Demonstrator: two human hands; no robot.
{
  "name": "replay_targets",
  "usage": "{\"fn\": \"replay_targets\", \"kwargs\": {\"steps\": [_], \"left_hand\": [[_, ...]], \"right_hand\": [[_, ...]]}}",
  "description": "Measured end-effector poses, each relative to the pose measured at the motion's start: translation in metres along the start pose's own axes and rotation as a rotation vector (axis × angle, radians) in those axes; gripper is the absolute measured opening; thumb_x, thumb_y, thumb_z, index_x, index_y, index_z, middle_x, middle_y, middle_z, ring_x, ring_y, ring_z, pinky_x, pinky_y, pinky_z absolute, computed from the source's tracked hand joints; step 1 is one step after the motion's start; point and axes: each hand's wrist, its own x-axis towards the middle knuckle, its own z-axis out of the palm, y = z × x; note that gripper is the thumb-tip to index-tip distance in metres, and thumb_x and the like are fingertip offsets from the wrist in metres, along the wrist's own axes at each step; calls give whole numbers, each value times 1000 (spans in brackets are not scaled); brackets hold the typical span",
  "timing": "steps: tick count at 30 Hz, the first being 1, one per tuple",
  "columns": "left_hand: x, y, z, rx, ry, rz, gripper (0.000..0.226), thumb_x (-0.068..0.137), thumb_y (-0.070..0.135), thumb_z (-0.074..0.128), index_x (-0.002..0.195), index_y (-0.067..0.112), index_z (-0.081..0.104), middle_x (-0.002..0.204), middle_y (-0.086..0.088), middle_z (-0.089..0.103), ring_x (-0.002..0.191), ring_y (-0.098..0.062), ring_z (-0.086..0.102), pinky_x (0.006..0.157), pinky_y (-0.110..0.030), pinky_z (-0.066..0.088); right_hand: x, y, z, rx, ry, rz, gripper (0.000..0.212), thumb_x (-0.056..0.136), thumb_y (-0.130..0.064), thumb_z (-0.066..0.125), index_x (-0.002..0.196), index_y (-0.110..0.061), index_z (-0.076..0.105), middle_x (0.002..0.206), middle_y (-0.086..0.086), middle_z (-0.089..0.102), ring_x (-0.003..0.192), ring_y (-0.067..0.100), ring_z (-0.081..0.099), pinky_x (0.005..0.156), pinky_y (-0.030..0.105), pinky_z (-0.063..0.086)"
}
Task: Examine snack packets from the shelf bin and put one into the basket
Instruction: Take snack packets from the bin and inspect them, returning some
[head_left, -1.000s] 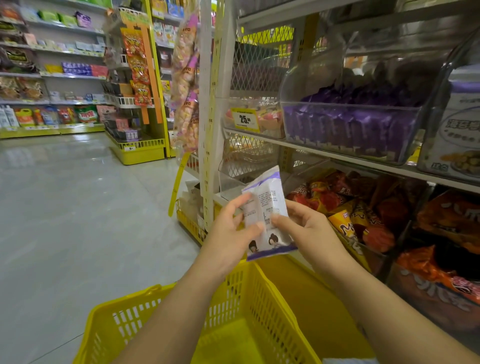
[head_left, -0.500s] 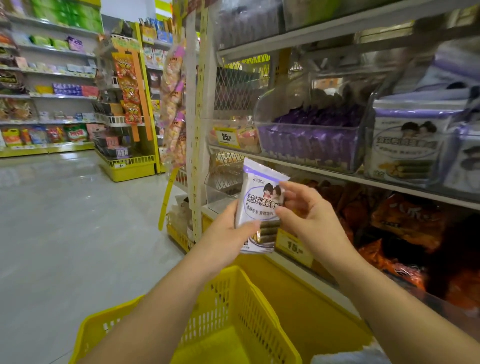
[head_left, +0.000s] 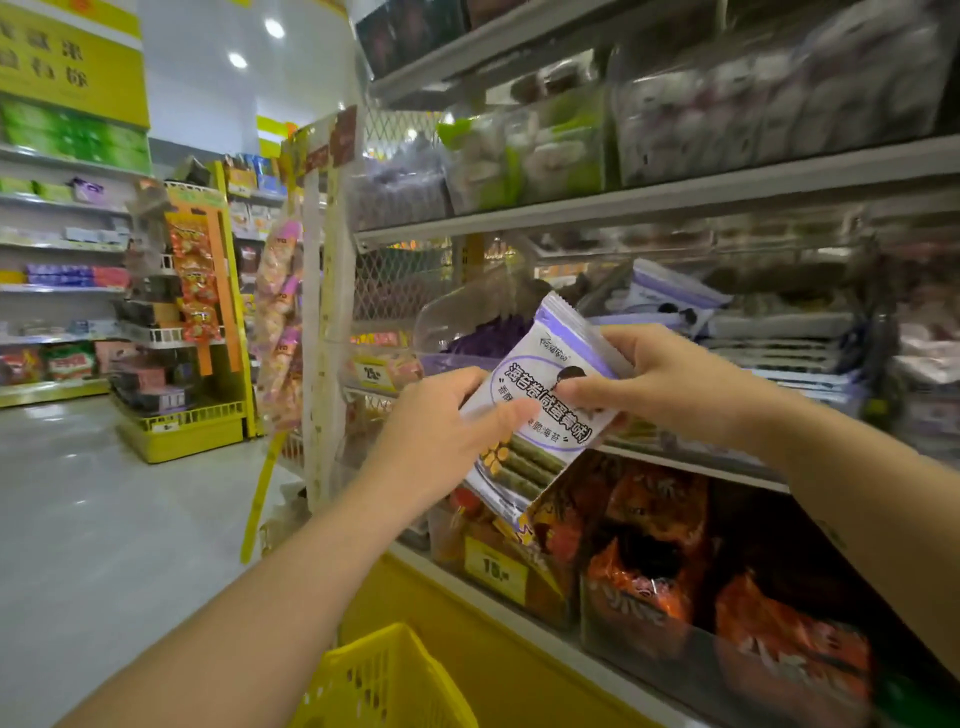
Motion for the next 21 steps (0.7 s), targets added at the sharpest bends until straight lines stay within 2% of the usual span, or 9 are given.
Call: {"fn": "replay_targets", "kwargs": {"steps": [3, 5, 7, 9, 11, 14, 17, 19, 21], "left_hand": [[24, 21, 16, 32, 131, 100, 33, 85, 65, 44, 89, 38, 63, 77, 18, 68, 75, 2, 63, 66, -22, 50], [46, 32, 22, -11, 205, 103, 28, 90, 58, 38, 98, 42, 61, 84, 19, 68, 84, 2, 63, 73, -23, 50], [71, 40, 26, -37, 236, 101, 20, 95, 47, 44, 102, 39, 61, 91, 15, 69, 90, -7, 66, 77, -28, 51], [95, 46, 33, 49, 225, 133, 14, 96, 29, 54, 107, 33, 63, 96, 14, 67, 93, -9, 64, 78, -24, 48], [116, 52, 44, 189, 154, 203, 23, 94, 21, 57, 116, 28, 63, 103, 14, 64, 99, -9, 61, 83, -24, 47], [145, 60, 66, 507, 17, 397, 34, 94, 22, 54, 128, 26, 57, 123, 9, 60, 115, -13, 54, 97, -32, 43], [169, 64, 88, 784, -51, 572, 42, 95, 27, 48, 137, 26, 49, 140, 8, 52, 130, -15, 45, 107, -34, 31], [181, 61, 99, 828, -96, 579, 41, 98, 34, 43, 138, 27, 48, 141, 8, 52, 132, -15, 43, 109, -35, 26], [192, 54, 106, 829, -162, 497, 36, 102, 42, 33, 130, 29, 52, 132, 8, 57, 125, -16, 48, 110, -36, 24]], "right_hand": [[-7, -11, -41, -73, 117, -33, 11, 88, -17, 67, 98, -21, 67, 90, -4, 76, 82, 17, 74, 68, 33, 60], [-12, -20, -72, -149, 253, -78, 9, 88, -14, 67, 94, -22, 68, 85, -2, 76, 77, 22, 73, 63, 35, 60], [-16, -28, -100, -299, 432, -109, 9, 88, -16, 67, 87, -24, 66, 76, -3, 74, 71, 18, 70, 56, 27, 56], [-18, -30, -123, -539, 617, -104, 6, 88, -21, 66, 86, -21, 60, 71, -2, 67, 68, 22, 64, 56, 34, 49], [-18, -30, -138, -771, 733, -93, 17, 89, -26, 64, 86, -23, 48, 70, 2, 62, 64, 28, 57, 57, 37, 45], [-15, -29, -152, -958, 769, -108, 16, 92, -25, 60, 98, -28, 46, 84, 2, 66, 70, 29, 59, 59, 39, 50], [-6, -25, -158, -979, 720, -72, 24, 93, -24, 58, 116, -25, 50, 99, -2, 66, 85, 25, 63, 69, 41, 53], [2, -22, -160, -949, 675, -42, 27, 94, -25, 57, 119, -25, 49, 102, -3, 65, 89, 22, 63, 73, 40, 53], [11, -19, -161, -917, 641, -21, 24, 94, -26, 57, 116, -27, 48, 101, -6, 64, 87, 18, 62, 73, 36, 54]]}}
